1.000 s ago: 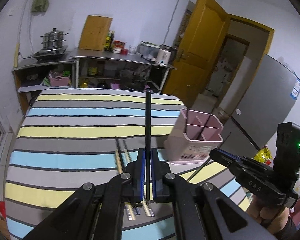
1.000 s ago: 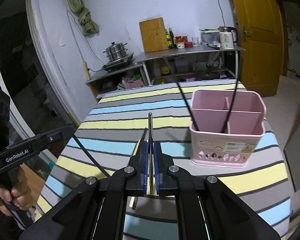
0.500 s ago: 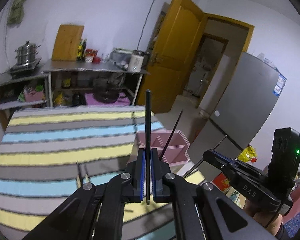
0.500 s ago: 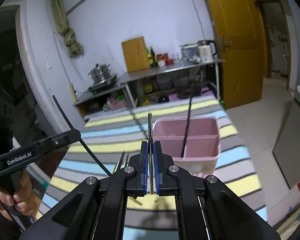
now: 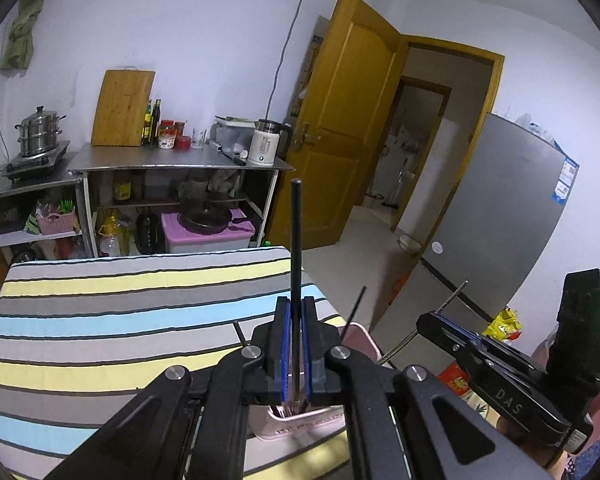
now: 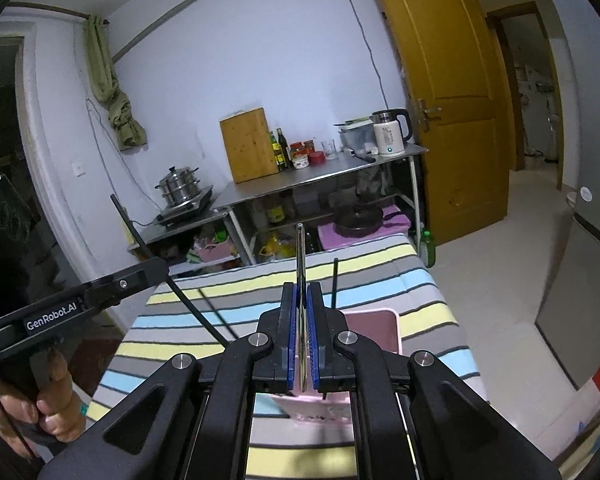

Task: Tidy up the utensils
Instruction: 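Carry both held chopsticks up and over the pink basket, then open both tools to release the chopsticks into the pink basket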

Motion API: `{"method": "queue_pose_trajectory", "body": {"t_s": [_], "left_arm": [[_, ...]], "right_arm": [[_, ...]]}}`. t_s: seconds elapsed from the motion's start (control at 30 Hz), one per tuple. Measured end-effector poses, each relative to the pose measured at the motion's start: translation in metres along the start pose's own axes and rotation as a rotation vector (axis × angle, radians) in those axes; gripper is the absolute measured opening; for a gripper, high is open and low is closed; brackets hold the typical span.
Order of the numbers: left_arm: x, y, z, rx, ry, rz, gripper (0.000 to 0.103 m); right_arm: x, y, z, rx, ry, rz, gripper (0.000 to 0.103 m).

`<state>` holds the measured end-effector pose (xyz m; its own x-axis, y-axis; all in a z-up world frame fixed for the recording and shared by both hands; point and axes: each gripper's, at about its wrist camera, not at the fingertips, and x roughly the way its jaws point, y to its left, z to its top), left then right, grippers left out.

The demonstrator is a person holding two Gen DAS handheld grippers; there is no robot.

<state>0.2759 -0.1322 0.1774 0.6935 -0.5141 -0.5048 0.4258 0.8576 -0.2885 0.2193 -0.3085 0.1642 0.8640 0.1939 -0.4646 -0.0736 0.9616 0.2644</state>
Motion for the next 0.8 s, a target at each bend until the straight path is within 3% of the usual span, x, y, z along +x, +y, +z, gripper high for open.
{"method": "queue_pose_trajectory", "body": {"t_s": [0.4,0.8], "left_arm": [[0.056,0.018,-0.031,0.003,0.085,0.009,0.005],[0.071,0.023,-0.053,0.015,0.127,0.037,0.005]], "right_arm": [[0.056,-0.014,-0.035,0.012,0.130,-0.019,0.005],[0.080,-0.021,-0.060,0.030,0.228,-0.035,0.006]]}}
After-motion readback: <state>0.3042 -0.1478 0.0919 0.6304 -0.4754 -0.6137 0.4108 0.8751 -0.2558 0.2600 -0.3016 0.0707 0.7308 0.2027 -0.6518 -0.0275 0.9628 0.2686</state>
